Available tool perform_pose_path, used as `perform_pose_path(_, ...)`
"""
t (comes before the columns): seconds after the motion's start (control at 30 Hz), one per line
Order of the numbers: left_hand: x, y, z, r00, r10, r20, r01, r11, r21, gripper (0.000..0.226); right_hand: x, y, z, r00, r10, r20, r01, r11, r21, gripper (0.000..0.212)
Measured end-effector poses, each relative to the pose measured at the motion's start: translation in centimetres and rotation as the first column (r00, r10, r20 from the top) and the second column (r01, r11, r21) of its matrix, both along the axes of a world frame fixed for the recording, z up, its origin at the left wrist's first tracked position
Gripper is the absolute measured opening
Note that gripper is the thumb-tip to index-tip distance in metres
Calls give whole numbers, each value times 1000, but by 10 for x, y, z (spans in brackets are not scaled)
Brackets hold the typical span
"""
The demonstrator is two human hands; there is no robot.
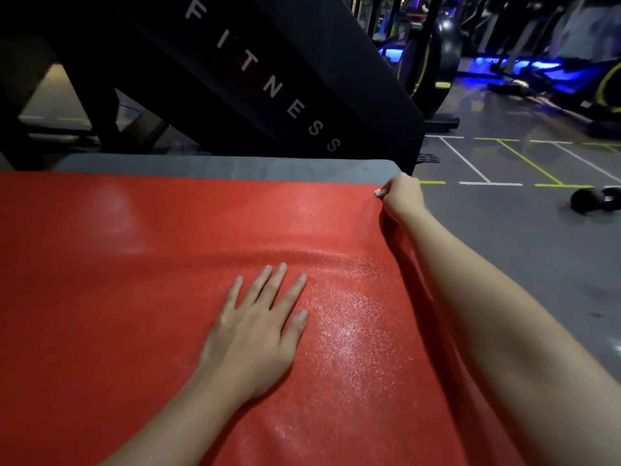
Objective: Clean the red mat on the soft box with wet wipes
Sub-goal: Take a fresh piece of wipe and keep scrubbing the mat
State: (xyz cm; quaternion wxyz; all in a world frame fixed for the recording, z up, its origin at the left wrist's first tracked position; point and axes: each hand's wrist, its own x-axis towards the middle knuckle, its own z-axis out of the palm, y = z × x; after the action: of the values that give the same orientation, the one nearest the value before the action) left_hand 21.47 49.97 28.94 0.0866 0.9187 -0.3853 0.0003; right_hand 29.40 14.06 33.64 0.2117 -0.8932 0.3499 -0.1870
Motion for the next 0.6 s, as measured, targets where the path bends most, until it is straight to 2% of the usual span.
perform_pose_path(0.1, 0, -1, -2, 1000, 5, 4, -5, 999, -32, 67, -1, -5, -3, 996, 2, -87, -11, 995, -101, 30)
perform_pose_path(0.17, 0, -2, -2, 1000, 3, 7, -3, 999, -35, 67, 7, -8, -5, 998, 21, -67, -28, 993, -115, 27)
perform_pose_path(0.27, 1, -2, -2, 1000, 1, 7, -1, 1000, -5, 65, 24, -5, -5, 998, 52, 47, -51, 998, -36, 12)
perform_pose_path(0.33, 2, -1, -2, 1000, 0, 8, 0, 1000, -10, 65, 31, -4, -4, 995, 52, 82, -54, 998, 23, 14)
perform_pose_path(0.47, 2, 0, -3, 1000, -2, 4, 2, 1000, -11, 65, 33, -10, -3, 994, 107, -20, -107, 994, 8, 11)
perform_pose_path(0.6, 1, -1, -3, 1000, 9, 5, -9, 999, -39, 66, 0, 2, 5, 968, 194, -162, -207, 976, -68, 19)
